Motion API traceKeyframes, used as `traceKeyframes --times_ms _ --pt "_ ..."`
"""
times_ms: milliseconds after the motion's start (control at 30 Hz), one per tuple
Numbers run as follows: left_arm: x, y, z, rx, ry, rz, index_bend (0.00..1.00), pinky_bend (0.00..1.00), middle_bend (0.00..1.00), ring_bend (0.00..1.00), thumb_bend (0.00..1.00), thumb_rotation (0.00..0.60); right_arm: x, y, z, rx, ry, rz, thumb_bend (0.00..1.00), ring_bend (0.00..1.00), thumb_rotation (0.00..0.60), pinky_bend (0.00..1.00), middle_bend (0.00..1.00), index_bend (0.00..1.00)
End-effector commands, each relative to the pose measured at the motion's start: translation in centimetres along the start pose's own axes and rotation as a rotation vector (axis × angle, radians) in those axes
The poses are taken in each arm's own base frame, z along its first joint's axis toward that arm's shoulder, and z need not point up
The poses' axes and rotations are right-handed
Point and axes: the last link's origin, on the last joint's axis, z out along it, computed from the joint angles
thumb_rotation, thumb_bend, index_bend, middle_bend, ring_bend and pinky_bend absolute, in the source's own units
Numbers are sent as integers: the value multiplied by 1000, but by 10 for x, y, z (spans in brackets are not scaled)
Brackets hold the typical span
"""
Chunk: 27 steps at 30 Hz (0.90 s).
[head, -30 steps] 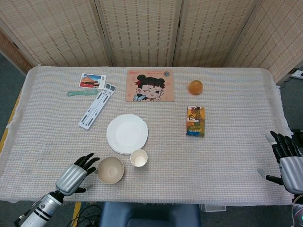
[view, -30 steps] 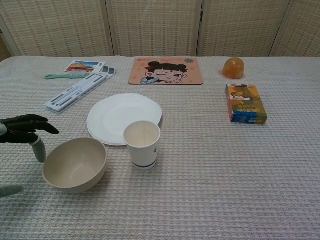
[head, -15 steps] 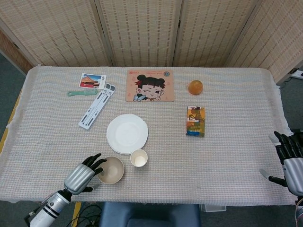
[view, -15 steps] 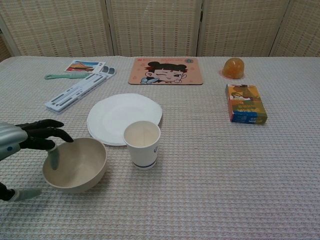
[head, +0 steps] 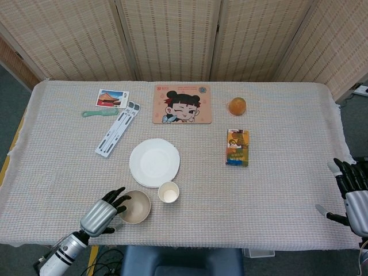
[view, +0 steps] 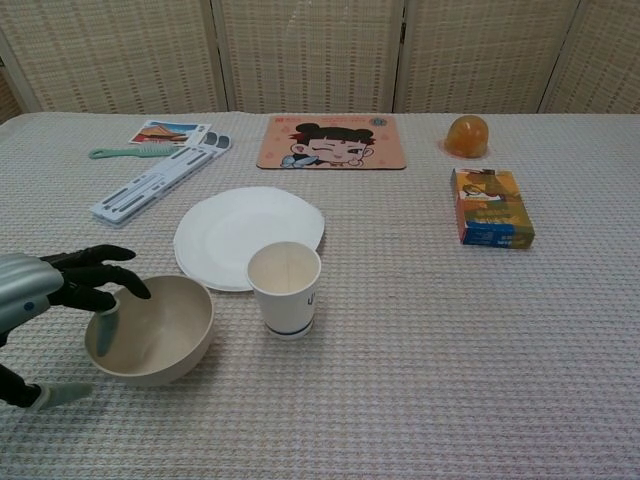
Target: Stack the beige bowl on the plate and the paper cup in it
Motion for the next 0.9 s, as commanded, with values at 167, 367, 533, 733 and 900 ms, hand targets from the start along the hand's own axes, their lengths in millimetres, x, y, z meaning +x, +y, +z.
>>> traceKeyframes --times_ms 167,367,533,733,900 --pt "-4 0 3 -5 -10 -8 560 202 251 23 255 600 1 0 -1 -2 4 0 104 0 600 0 0 0" --pt "-6 0 7 -11 -23 -3 591 202 259 23 313 600 5 2 -3 -8 20 2 104 0 600 0 0 0" --pt "-9 0 10 -14 -34 -4 615 202 269 26 398 600 6 3 -3 -10 24 3 105 0 600 0 0 0" --pt "-10 -2 13 -12 -33 -5 630 202 276 29 449 600 4 3 -1 -4 17 4 106 0 600 0 0 0" --pt "-5 1 11 -17 -22 7 642 202 283 30 458 600 3 3 1 -1 14 7 106 0 600 0 0 0"
